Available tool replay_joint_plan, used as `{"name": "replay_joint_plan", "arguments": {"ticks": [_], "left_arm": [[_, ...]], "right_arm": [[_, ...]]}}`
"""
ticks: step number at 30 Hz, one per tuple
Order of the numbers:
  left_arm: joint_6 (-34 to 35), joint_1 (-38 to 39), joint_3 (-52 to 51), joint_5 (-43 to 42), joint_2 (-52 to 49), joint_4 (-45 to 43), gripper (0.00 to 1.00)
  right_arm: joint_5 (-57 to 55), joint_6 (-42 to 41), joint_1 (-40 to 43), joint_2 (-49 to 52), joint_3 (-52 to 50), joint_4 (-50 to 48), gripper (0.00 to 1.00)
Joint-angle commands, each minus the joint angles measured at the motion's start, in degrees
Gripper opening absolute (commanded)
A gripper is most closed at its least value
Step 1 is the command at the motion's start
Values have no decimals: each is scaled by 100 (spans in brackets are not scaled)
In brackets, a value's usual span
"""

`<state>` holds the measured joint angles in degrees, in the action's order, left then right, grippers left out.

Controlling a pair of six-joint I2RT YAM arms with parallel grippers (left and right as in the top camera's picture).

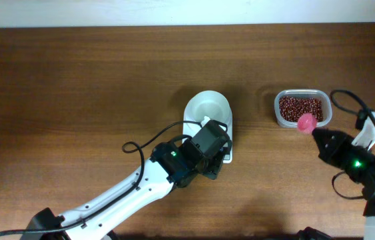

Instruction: Scoop and weigh 50g on scale

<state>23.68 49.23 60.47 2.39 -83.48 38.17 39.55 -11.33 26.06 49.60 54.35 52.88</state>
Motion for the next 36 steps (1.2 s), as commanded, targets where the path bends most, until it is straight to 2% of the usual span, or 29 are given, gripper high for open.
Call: {"name": "replay_joint_plan", "arguments": {"ticks": [1, 2, 7, 11, 17, 18, 19, 20, 21, 36], "left_arm": [[-42, -4, 96, 81, -52, -15, 8], [-42, -4, 96, 343, -85, -44, 0], [-66, 2, 92, 951, -577, -164, 0], [-560, 39, 92, 942, -1012, -409, 0], [-754, 39, 92, 944, -1259, -651, 0], [-752, 39, 92, 944, -1259, -647, 8], [-752, 39, 92, 944, -1259, -643, 37], [-752, 39, 92, 944, -1259, -643, 92], [-752, 39, 92, 944, -1259, -640, 99], [-752, 39, 92, 944, -1259, -621, 99]], "right_arm": [[-125, 173, -17, -22, 83, 260, 4], [-122, 170, -17, -22, 83, 271, 4], [-122, 170, -17, -22, 83, 422, 4], [-122, 170, -17, -22, 83, 455, 4], [-122, 168, -17, -22, 83, 481, 4], [-122, 168, -17, -22, 83, 492, 4], [-122, 168, -17, -22, 83, 540, 4], [-122, 166, -17, -22, 83, 553, 4], [-120, 164, -17, -22, 83, 566, 4], [-348, 149, -17, -11, 83, 737, 4]]}}
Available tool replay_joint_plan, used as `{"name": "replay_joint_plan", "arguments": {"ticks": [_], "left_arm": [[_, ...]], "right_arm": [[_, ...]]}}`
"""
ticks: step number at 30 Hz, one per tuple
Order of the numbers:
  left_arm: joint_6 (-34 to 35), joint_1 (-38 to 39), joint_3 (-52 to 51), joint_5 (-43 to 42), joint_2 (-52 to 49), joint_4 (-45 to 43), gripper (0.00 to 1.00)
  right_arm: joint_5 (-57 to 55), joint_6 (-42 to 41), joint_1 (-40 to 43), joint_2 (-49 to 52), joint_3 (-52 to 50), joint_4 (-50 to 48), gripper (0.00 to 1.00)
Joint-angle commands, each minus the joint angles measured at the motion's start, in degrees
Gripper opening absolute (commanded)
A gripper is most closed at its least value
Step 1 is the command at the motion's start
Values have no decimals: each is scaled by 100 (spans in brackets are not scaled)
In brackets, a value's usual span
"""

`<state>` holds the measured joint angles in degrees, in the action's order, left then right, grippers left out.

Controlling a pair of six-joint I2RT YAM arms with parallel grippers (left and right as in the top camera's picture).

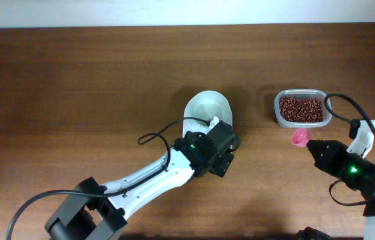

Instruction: Scoop and weigh 50g on scale

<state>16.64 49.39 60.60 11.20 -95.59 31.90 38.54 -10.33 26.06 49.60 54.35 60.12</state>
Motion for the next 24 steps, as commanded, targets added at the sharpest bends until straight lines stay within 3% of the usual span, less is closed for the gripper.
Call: {"name": "replay_joint_plan", "arguments": {"ticks": [1, 9, 15, 24], "left_arm": [[-46, 24, 79, 63, -48, 7, 99], [-48, 24, 79, 63, -48, 7, 99], [-48, 24, 79, 63, -48, 7, 99], [-48, 24, 79, 63, -48, 7, 99]], "right_arm": [[-442, 48, -17, -11, 83, 17, 4], [-1047, 50, -17, -11, 83, -428, 4], [-2256, 50, -17, 369, 85, -608, 4], [-1598, 264, -20, 1451, 243, -1154, 4]]}}
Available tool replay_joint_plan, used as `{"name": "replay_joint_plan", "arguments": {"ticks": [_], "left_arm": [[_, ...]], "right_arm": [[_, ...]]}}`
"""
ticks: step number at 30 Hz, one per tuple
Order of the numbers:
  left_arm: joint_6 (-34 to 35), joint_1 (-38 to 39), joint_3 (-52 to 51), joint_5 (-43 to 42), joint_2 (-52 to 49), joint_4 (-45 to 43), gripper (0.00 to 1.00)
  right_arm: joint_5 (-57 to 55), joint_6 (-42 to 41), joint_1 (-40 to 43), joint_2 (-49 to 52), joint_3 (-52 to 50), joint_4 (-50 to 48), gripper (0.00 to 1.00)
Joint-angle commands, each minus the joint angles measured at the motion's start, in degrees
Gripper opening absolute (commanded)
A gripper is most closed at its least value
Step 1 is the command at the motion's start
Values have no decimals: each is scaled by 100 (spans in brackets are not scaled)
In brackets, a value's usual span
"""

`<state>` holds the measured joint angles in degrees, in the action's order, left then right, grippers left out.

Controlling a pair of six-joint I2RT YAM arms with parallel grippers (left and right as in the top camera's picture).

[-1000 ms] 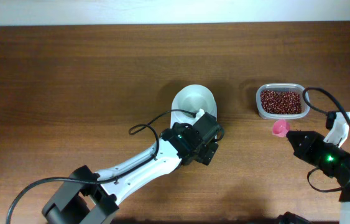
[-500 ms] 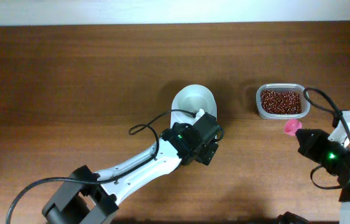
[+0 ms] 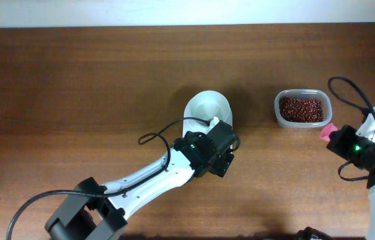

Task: Scoop and weigh 50g on scale
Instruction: 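Dip the pink scoop into the red beans with the right gripper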

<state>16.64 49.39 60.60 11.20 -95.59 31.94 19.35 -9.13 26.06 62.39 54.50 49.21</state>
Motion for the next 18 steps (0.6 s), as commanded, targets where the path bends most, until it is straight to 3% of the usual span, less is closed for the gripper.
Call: {"name": "replay_joint_plan", "arguments": {"ticks": [1, 7, 10, 18], "left_arm": [[-48, 24, 79, 63, -48, 2, 99], [-48, 24, 79, 63, -48, 4, 99], [-48, 24, 79, 63, -48, 4, 99], [-48, 24, 79, 63, -48, 20, 99]], "right_arm": [[365, 144, -20, 291, 295, -66, 4], [750, 468, -20, 754, 688, -179, 4], [1123, 1080, -144, 850, 686, -439, 4], [1152, 1082, -516, 850, 686, -699, 4]]}}
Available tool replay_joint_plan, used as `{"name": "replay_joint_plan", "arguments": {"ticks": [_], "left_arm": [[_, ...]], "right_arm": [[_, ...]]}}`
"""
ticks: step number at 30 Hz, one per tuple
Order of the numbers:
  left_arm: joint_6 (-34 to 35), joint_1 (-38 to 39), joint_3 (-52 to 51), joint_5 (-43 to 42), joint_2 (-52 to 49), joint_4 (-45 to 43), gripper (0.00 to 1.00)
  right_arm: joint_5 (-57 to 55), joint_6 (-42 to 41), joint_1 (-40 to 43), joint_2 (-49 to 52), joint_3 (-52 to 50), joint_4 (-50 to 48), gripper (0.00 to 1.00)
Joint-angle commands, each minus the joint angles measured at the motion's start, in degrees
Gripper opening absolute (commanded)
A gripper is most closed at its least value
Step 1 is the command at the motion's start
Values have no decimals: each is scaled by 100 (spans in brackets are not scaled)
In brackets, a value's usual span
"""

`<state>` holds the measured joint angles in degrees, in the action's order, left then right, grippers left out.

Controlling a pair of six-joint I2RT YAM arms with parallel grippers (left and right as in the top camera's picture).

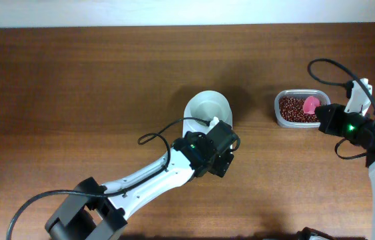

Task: Scoop and weigh 50g on scale
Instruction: 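Dip the pink scoop into the red beans with the right gripper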

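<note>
A clear tub of red beans (295, 111) stands right of centre. A pink scoop (312, 104) sits over the tub's right end, held by my right gripper (326, 117), which reaches in from the right and is shut on its handle. A white bowl (208, 108) rests on the white scale (228, 155), most of which lies under my left arm. My left gripper (217, 160) hovers over the scale's front edge; its fingers are hidden beneath the wrist, so I cannot tell their state.
The brown wooden table (80, 93) runs to a pale wall at the back. A black cable (157, 135) loops beside the left arm. Another cable (327, 67) arcs above the right arm.
My right gripper has moved up and left with the pink scoop, from below the tub's right corner to over the beans at its right end. The left arm has not moved.
At first the scoop hung at the tub's front right rim and the left gripper lay lower left of the scale. Then the left arm had reached over the scale's front edge and the scoop sat below the tub. The scoop then shifted right, and now is over the beans.
</note>
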<state>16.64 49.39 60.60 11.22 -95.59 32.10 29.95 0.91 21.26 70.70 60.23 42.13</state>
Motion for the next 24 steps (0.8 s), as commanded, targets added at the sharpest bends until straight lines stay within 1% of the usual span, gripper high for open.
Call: {"name": "replay_joint_plan", "arguments": {"ticks": [1, 2, 3, 4, 12, 14, 18, 19, 21, 24], "left_arm": [[-48, 24, 79, 61, -48, 0, 99], [-48, 24, 79, 61, -48, -39, 99], [-50, 24, 79, 63, -48, -83, 92], [-50, 24, 79, 63, -48, -105, 0], [-52, 24, 57, 234, -326, -468, 0], [-227, 24, 57, 208, -428, -492, 0], [-271, 24, 57, 160, -470, -553, 0], [-356, 24, 57, 133, -474, -553, 0], [-1064, 24, 57, -356, -474, -597, 0], [-1119, 24, 57, -409, -474, -619, 0]], "right_arm": [[92, 79, -35, 20, 114, 13, 4], [92, 79, -35, 20, 114, 20, 4], [92, 79, -35, 20, 114, 33, 4], [92, 76, -35, 20, 114, 55, 4], [94, 15, -35, 20, 114, 55, 4], [94, 15, -35, 20, 111, 55, 4], [94, 15, -35, 20, 111, 55, 4], [94, 15, -35, 20, 111, 55, 4], [94, 15, -35, 20, 111, 55, 4], [92, 17, -35, 20, 111, 52, 4]]}}
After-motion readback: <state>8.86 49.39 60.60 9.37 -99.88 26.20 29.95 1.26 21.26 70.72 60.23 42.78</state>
